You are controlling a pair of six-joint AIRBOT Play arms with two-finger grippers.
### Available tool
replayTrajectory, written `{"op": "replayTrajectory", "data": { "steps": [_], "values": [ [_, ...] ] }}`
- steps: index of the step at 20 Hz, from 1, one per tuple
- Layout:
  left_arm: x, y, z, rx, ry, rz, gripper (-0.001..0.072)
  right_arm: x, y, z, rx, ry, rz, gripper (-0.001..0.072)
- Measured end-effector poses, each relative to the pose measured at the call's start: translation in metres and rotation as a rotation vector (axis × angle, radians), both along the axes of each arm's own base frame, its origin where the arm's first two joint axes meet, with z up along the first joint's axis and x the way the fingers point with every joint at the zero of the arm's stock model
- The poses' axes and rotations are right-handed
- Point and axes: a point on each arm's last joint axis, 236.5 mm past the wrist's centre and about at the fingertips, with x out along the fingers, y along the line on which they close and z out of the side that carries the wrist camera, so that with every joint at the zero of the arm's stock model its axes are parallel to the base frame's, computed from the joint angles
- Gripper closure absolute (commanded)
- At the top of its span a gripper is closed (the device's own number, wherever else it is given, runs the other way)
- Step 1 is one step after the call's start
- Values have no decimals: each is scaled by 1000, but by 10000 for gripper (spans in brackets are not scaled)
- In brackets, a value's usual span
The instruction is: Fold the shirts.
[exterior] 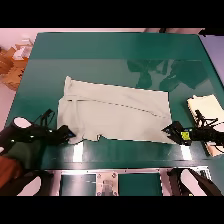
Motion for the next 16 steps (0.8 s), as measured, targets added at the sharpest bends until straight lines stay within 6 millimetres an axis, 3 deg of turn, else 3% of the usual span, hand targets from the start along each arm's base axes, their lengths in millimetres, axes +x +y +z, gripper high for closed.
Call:
{"op": "replayTrajectory", "data": {
  "steps": [1, 4, 10, 12, 16],
  "values": [
    [6, -1, -4, 22, -36, -8, 678, 2, 1, 1, 6, -7, -7, 202],
    [20, -11, 2, 27, -113, -57, 680, 7, 2, 3, 17, -23, -26, 202],
    [28, -33, 48, -51, -172, -234, 680, 16, 5, 25, 43, -45, 2, 207],
    [27, -34, 53, -53, -175, -265, 680, 17, 4, 32, 48, -40, 8, 339],
    [20, -33, 57, -53, -159, -314, 680, -9, 1, 30, 40, 69, 39, 342]
  ]
}}
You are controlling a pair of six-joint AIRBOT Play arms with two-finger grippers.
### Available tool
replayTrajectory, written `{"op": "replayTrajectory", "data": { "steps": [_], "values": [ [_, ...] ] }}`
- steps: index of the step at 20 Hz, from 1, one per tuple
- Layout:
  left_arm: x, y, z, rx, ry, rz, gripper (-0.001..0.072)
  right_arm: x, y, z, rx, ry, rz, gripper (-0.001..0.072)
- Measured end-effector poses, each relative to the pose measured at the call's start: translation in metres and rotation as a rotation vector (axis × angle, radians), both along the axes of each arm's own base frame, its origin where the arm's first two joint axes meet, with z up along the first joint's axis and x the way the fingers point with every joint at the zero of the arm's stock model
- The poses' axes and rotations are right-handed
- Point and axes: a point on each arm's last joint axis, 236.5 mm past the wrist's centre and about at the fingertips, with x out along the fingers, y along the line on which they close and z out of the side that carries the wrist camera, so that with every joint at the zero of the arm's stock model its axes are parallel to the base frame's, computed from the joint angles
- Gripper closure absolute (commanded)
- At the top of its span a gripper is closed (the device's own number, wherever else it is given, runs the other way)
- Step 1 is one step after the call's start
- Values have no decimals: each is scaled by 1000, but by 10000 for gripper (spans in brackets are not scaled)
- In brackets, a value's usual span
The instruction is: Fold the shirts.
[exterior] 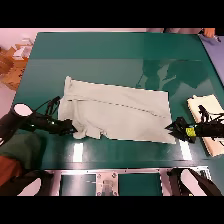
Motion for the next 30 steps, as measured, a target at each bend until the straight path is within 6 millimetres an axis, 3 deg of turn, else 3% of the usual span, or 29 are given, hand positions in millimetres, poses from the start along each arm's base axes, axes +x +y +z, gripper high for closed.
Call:
{"op": "replayTrajectory", "data": {
  "steps": [4, 6, 10, 17, 21, 22, 24, 25, 26, 27, 28, 30],
  "values": [
    [-4, 3, -1, 14, 6, -21, 680, -30, -10, -2, -50, 67, -57, 337],
    [-3, 3, -1, 17, 5, -23, 679, -39, -15, -2, -80, 63, -101, 149],
    [0, 5, -2, 25, -7, -16, 680, -49, -17, -17, -95, 88, -198, 149],
    [2, 5, -3, 28, -13, -11, 680, -16, -8, -42, -13, -34, -428, 149],
    [1, 5, -2, 27, -11, -11, 680, -11, -3, -53, 23, -54, -502, 150],
    [1, 5, -2, 26, -10, -11, 680, -9, -4, -54, 25, -60, -517, 166],
    [1, 4, -2, 24, -9, -11, 680, -8, -7, -58, 14, -70, -535, 486],
    [1, 4, -2, 23, -8, -10, 680, -7, -10, -59, 1, -78, -543, 535],
    [1, 4, -2, 22, -8, -10, 680, -6, -12, -60, -3, -83, -550, 503],
    [1, 4, -2, 21, -7, -10, 680, -4, -12, -59, -1, -89, -558, 379],
    [1, 4, -1, 21, -7, -10, 680, -2, -13, -57, 3, -96, -562, 311],
    [0, 4, -1, 20, -6, -11, 680, 0, -14, -52, -7, -110, -528, 312]
  ]
}}
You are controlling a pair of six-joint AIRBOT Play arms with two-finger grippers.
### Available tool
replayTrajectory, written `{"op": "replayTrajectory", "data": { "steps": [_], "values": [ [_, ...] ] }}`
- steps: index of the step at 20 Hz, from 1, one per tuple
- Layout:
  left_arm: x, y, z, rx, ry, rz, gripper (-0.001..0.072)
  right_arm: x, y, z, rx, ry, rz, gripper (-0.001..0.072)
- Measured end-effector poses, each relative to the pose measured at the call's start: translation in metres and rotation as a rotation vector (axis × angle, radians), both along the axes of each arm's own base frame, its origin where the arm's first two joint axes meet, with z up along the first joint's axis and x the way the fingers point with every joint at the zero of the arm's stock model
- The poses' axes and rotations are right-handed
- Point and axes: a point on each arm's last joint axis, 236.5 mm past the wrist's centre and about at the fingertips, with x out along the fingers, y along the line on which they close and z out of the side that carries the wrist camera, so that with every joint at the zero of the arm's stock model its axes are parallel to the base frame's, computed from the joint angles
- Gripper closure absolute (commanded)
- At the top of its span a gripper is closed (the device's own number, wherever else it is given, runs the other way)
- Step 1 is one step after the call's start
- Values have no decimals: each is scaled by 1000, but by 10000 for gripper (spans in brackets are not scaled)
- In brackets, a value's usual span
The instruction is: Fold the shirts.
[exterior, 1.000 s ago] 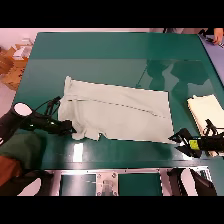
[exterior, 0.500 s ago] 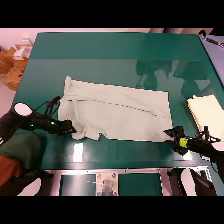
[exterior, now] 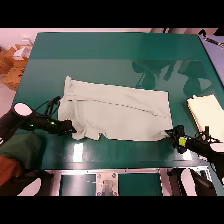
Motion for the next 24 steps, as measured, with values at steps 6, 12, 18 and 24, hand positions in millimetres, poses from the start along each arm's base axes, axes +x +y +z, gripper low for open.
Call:
{"op": "replayTrajectory", "data": {
  "steps": [6, 12, 18, 24],
  "values": [
    [0, 0, 0, 0, -3, -7, 680, -8, 0, 37, -35, 53, 185, 310],
    [0, 0, 0, 0, -6, -7, 680, -38, 15, 19, 31, 167, 196, 269],
    [0, 0, 0, 0, -8, -8, 680, -23, 23, -5, 86, 87, 47, 404],
    [4, -2, 19, -9, -30, -65, 682, 4, -5, 10, -55, -27, 85, 695]
  ]
}}
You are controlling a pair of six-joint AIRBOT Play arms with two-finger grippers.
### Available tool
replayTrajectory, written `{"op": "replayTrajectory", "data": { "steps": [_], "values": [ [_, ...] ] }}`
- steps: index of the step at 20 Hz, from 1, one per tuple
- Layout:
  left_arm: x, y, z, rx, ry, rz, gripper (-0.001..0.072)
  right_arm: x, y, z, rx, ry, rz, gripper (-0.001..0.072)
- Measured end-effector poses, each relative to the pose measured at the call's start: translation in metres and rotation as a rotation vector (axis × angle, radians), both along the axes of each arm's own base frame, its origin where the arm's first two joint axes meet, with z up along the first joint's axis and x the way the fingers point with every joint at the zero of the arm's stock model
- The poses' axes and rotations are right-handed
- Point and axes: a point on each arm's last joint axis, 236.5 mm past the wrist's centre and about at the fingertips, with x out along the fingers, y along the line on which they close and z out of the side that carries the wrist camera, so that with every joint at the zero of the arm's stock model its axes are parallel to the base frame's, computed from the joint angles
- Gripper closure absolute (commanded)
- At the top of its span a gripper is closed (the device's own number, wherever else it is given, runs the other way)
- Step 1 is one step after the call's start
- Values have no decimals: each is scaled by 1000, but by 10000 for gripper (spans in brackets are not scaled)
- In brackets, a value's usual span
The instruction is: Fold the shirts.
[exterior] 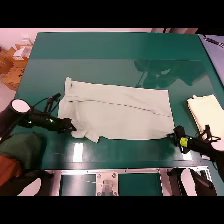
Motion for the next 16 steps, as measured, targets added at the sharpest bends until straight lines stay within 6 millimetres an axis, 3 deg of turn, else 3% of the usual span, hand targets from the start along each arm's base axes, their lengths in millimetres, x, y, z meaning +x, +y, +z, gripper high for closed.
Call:
{"op": "replayTrajectory", "data": {
  "steps": [5, 9, 13, 16],
  "values": [
    [-13, 8, 30, 42, 5, -45, 682, 14, -20, 45, -132, -42, 153, 695],
    [-19, 19, 53, 97, -39, -16, 682, 16, -32, 65, -200, -37, 199, 695],
    [8, 24, 88, 121, -162, 23, 682, 32, -38, 85, -223, -86, 204, 695],
    [40, 27, 102, 136, -219, 40, 682, 66, -32, 98, -193, -149, 227, 695]
  ]
}}
